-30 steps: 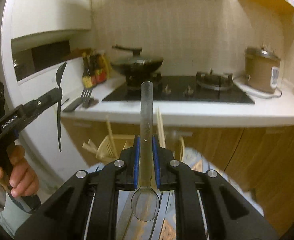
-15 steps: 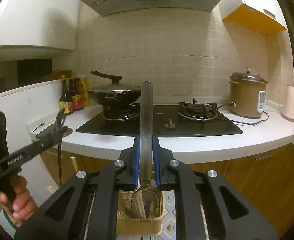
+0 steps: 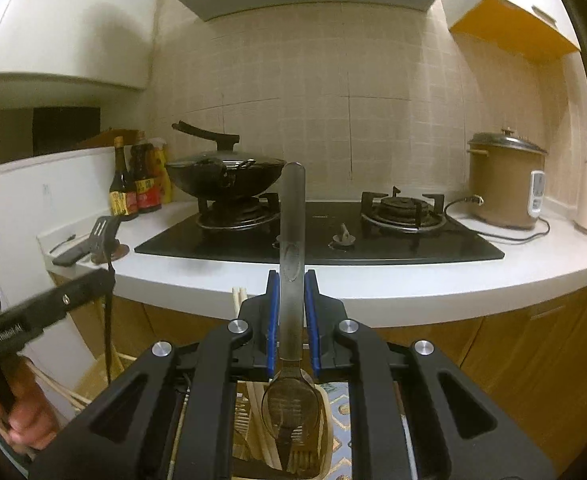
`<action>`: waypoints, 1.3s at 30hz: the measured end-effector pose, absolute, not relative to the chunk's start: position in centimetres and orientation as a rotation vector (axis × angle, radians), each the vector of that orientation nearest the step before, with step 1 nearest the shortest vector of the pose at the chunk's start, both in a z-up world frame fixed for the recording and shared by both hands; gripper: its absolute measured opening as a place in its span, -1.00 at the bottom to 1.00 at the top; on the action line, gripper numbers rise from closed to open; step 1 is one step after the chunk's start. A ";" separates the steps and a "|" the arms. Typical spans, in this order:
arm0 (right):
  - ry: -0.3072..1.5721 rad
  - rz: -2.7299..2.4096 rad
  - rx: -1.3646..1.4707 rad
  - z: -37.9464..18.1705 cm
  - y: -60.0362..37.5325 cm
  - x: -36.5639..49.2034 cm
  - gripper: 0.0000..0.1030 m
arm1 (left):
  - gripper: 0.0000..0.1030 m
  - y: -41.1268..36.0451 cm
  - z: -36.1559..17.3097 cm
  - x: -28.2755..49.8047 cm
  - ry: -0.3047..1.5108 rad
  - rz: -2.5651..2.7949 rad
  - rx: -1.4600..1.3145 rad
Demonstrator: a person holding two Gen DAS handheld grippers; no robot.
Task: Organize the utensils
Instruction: 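Carry the black spoon and clear spoon above the beige basket with both tools, then open the left tool to drop the black spoon while the right tool releases the clear spoon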
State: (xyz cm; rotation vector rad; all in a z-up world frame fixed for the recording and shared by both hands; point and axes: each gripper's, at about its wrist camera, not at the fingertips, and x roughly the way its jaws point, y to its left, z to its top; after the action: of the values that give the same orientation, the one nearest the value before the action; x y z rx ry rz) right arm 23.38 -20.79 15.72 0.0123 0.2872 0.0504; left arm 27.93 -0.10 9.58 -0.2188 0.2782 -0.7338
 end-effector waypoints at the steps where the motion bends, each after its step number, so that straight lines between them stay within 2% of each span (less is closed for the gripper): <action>1: 0.272 0.035 0.010 15.6 -20.8 23.2 -0.80 | -0.91 -0.1 9.5 27.8 0.270 -0.731 -0.211; 17: 0.314 0.080 -0.003 14.4 -20.5 22.5 -0.79 | -0.88 0.5 9.7 26.8 0.266 -0.744 -0.203; 22: 0.328 0.086 -0.019 14.6 -20.3 21.4 -0.78 | -0.74 0.6 10.0 26.1 0.270 -0.740 -0.190; 29: 0.354 0.093 0.014 15.3 -21.1 19.7 -0.78 | -0.70 1.3 10.6 24.9 0.266 -0.739 -0.192; 32: 0.361 0.098 0.023 16.1 -21.4 18.3 -0.77 | -0.58 2.0 11.2 23.8 0.267 -0.736 -0.197; 33: 0.364 0.101 0.029 16.5 -21.6 17.6 -0.77 | -0.48 2.2 11.6 23.2 0.266 -0.732 -0.195; 34: 0.365 0.105 0.035 16.9 -21.7 17.0 -0.74 | -0.37 2.4 12.0 22.5 0.262 -0.728 -0.191; 36: 0.364 0.116 0.048 17.5 -21.8 15.4 -0.56 | -0.16 2.8 12.7 20.8 0.252 -0.706 -0.172; 38: 0.360 0.121 0.056 17.9 -21.9 13.9 -0.08 | -0.07 3.3 13.3 19.2 0.237 -0.701 -0.167; 39: 0.352 0.121 0.062 18.0 -21.9 12.8 -0.01 | 0.02 3.5 13.6 18.0 0.231 -0.702 -0.169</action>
State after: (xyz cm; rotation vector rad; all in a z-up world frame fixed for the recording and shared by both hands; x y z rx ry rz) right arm 12.85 -21.92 18.04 0.0623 0.3520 0.1207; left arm 18.02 3.49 13.63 -0.1687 0.2313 -0.7019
